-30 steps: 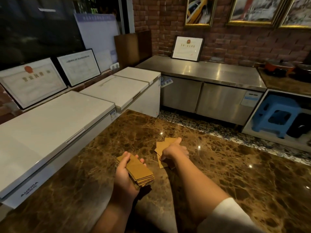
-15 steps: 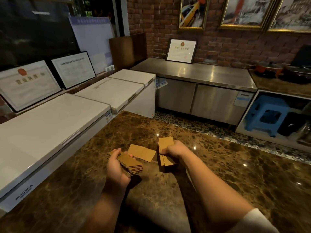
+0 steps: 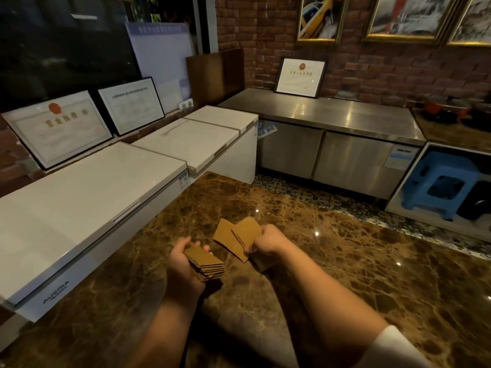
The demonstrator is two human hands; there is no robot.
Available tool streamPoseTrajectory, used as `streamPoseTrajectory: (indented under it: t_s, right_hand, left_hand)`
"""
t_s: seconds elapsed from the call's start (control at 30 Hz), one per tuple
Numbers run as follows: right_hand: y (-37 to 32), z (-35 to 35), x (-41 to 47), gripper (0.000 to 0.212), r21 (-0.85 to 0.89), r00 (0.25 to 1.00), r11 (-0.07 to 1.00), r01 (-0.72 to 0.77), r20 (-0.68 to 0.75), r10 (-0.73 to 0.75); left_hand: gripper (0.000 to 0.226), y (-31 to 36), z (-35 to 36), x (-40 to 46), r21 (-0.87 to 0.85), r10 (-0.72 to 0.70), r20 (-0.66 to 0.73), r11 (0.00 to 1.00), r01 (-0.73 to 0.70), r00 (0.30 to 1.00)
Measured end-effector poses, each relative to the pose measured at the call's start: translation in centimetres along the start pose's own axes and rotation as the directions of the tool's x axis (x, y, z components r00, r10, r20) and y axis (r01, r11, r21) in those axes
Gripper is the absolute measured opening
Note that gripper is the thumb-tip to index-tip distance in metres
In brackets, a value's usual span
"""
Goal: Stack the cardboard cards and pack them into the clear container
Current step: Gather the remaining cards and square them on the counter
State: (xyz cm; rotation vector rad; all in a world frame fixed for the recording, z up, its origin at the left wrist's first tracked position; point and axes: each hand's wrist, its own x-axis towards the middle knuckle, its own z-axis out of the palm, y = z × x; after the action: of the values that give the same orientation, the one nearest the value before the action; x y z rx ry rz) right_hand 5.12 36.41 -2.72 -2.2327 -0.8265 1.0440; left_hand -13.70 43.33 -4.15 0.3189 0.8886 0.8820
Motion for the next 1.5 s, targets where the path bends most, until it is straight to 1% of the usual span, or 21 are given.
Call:
streamPoseTrajectory:
  t_s: [0.03,0.1,0.13,0.2,0.27,0.37,0.43,0.5,0.57,0.67,0.73,0.77,0.8,0.87,0.93,1.0,1.1,1.2,1.33,1.43,1.5]
  right_hand:
    - [0.5,-0.5,-1.1,0.032,0.178,1.0,0.984,0.006,0.005,-0.007]
    - [1.4,-1.8,-4.4,0.027,0.524,0.999,0.852,-0.008,0.037,-0.013]
    - [2.0,-2.5,-6.2,0.03,0.654,0.998,0.756,-0.018,0.053,-0.023]
    - [3.3,-3.8,-9.7,0.034,0.782,0.997,0.623,-0.022,0.063,-0.044]
    - [4.6,-4.9,-13.1,0.038,0.811,0.997,0.585,-0.005,0.047,-0.057]
    - [6.3,-5.4,-17.2,0.039,0.797,0.998,0.603,-0.008,0.043,-0.044]
    - [7.1,-5.5,-19.5,0.036,0.781,0.997,0.625,-0.02,0.06,-0.042]
    - [8.0,-5.7,-21.5,0.036,0.768,0.998,0.64,-0.024,0.057,-0.03]
    - [9.0,-6.1,-23.1,0.043,0.759,0.999,0.65,-0.036,0.044,0.005]
    - [10.5,-7.0,-25.2,0.049,0.779,1.0,0.628,0.005,-0.015,0.011]
    - [11.7,-7.4,-26.1,0.05,0.708,0.978,0.688,0.162,-0.209,-0.015]
    - [12.4,-7.5,-26.6,0.049,0.623,0.934,0.732,0.276,-0.354,-0.05]
    - [12.8,-7.3,-27.1,0.046,0.52,0.861,0.759,0.391,-0.498,-0.102]
    - [13.5,-6.8,-28.1,0.043,0.276,0.681,0.75,0.601,-0.669,-0.299]
    - [14.5,-6.2,-28.2,0.045,-0.111,0.491,0.731,0.673,-0.672,-0.554]
    - [15.2,-5.5,-28.2,0.059,-0.395,0.391,0.67,0.629,-0.585,-0.711]
    - [15.6,-5.0,-28.0,0.072,-0.542,0.321,0.599,0.589,-0.523,-0.79]
    - [15.7,-4.9,-27.5,0.084,-0.599,0.296,0.569,0.563,-0.497,-0.816]
    - [15.5,-5.1,-27.0,0.099,-0.64,0.3,0.556,0.53,-0.471,-0.83]
    - [14.7,-5.7,-27.2,0.071,-0.728,0.262,0.473,0.496,-0.395,-0.881]
    - [13.9,-6.0,-27.5,0.054,-0.72,0.254,0.459,0.521,-0.382,-0.889]
  left_hand:
    - [0.019,0.0,0.1,-0.2,0.002,0.046,0.058,0.999,-0.046,0.997]
    - [0.02,-0.2,0.8,-1.1,0.036,0.102,0.186,0.993,-0.11,0.977]
    - [0.023,-0.5,1.3,-1.8,0.051,0.103,0.245,0.992,-0.119,0.964]
    - [0.04,-1.4,2.9,-3.7,0.062,0.083,0.353,0.992,-0.112,0.932]
    - [0.053,-2.9,4.7,-6.0,0.069,0.058,0.44,0.993,-0.098,0.896]
    - [0.053,-5.7,6.6,-9.3,0.096,0.022,0.55,0.991,-0.089,0.835]
    - [0.056,-7.2,7.4,-10.8,0.136,-0.044,0.62,0.989,-0.053,0.783]
    - [0.049,-8.4,7.7,-11.9,0.168,-0.116,0.666,0.986,0.004,0.737]
    - [0.048,-9.5,7.5,-12.6,0.207,-0.177,0.674,0.977,0.046,0.717]
    - [0.043,-10.5,7.2,-12.9,0.265,-0.18,0.643,0.964,0.003,0.744]
    - [0.036,-10.7,7.1,-12.9,0.238,-0.246,0.603,0.963,0.123,0.758]
    - [0.031,-10.6,7.2,-12.9,0.254,-0.299,0.569,0.95,0.182,0.766]
    - [0.027,-10.5,7.2,-13.2,0.306,-0.363,0.533,0.925,0.226,0.764]
    - [0.042,-10.5,7.4,-13.9,0.436,-0.467,0.497,0.863,0.254,0.732]
    - [0.055,-10.5,7.4,-14.9,0.529,-0.524,0.497,0.815,0.237,0.692]
    - [0.054,-10.4,7.2,-16.1,0.613,-0.564,0.517,0.769,0.182,0.644]
    - [0.039,-10.0,6.8,-17.5,0.642,-0.567,0.588,0.761,0.093,0.577]
    - [0.045,-9.2,7.0,-18.2,0.622,-0.556,0.654,0.781,0.055,0.512]
    - [0.046,-8.1,7.6,-18.3,0.584,-0.499,0.704,0.812,-0.012,0.504]
    - [0.045,-7.6,7.6,-18.0,0.579,-0.493,0.717,0.815,-0.027,0.493]
    - [0.043,-7.8,7.5,-17.6,0.599,-0.477,0.704,0.797,-0.078,0.525]
